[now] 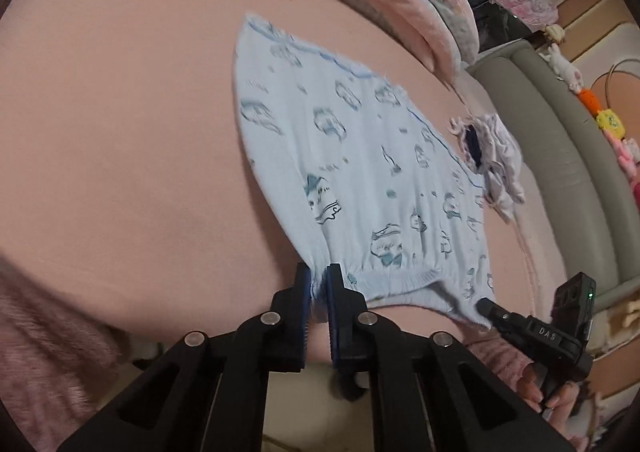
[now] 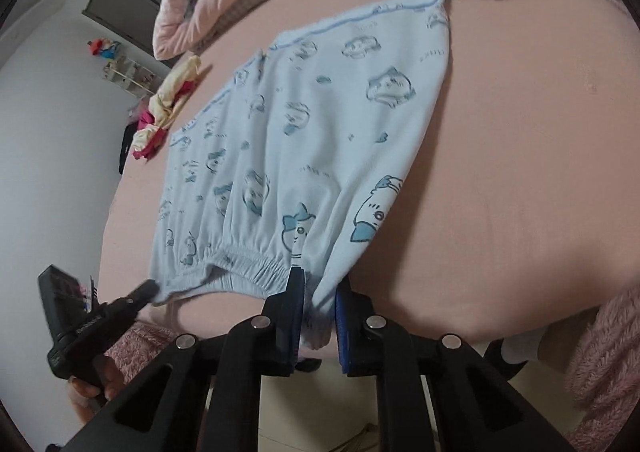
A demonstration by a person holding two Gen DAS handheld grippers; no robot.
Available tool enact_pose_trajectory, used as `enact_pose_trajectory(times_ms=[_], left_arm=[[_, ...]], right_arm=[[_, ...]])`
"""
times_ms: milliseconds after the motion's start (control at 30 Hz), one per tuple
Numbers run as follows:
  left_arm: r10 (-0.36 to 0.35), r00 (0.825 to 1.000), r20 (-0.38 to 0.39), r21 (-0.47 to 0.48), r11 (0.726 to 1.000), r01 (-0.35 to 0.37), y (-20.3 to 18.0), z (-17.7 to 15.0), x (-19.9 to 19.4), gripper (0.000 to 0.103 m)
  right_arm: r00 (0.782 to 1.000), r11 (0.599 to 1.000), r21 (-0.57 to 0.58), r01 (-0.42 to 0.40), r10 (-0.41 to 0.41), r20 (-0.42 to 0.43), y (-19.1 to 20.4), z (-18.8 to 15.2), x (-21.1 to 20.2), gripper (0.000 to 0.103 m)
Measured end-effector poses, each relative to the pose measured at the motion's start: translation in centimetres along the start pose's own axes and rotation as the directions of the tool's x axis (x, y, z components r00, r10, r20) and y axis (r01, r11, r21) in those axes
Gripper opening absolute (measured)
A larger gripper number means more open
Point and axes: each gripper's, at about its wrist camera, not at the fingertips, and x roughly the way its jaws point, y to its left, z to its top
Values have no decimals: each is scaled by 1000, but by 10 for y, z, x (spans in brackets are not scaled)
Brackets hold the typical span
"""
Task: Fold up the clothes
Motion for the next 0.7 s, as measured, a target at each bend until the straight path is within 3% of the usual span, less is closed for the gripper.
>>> enact_pose_trajectory(times_ms=[67, 100, 200, 333, 367, 433, 467, 500, 533, 700], left_arm=[[45, 999, 0, 16, 999, -45, 2, -1, -3, 6], [54, 998, -23, 10, 998, -54, 6, -2, 2, 6], [20, 990, -138, -65, 997, -29, 20, -7, 20, 8], [5, 999, -51, -65, 998, -9, 9, 1, 5, 10], [2, 1000, -27, -59, 998, -4, 7, 3, 1, 14], [-31, 998, -59, -92, 995, 25, 10, 5, 12, 25], [-49, 996, -79, -111, 993, 41, 13, 4, 18, 26], [-28, 995, -93, -94, 995, 19, 13, 2, 23, 26], [-6, 994, -105, -76, 997, -2, 13, -1, 28, 25], [161, 986, -51, 68, 985, -157, -8, -1, 12, 24]], right_arm=[[999, 999, 25, 33, -33, -4, -5, 0, -1, 15], [999, 998, 38, 46, -45, -7, -8, 0, -1, 25], [1000, 995, 102, 7, -5, -19, -22, 0, -2, 28], [998, 997, 79, -27, 31, -45, -15, -3, 1, 33], [998, 997, 70, -40, 44, -54, -11, -4, 4, 36], [998, 999, 25, -28, 29, -61, 0, -4, 11, 45], [998, 1000, -3, -10, 10, -58, 5, -4, 13, 44], [998, 999, -31, 10, -11, -54, 10, -4, 16, 33], [997, 997, -62, 43, -47, -54, 15, -4, 18, 11], [989, 984, -123, 129, -137, -55, 19, -13, 5, 7]])
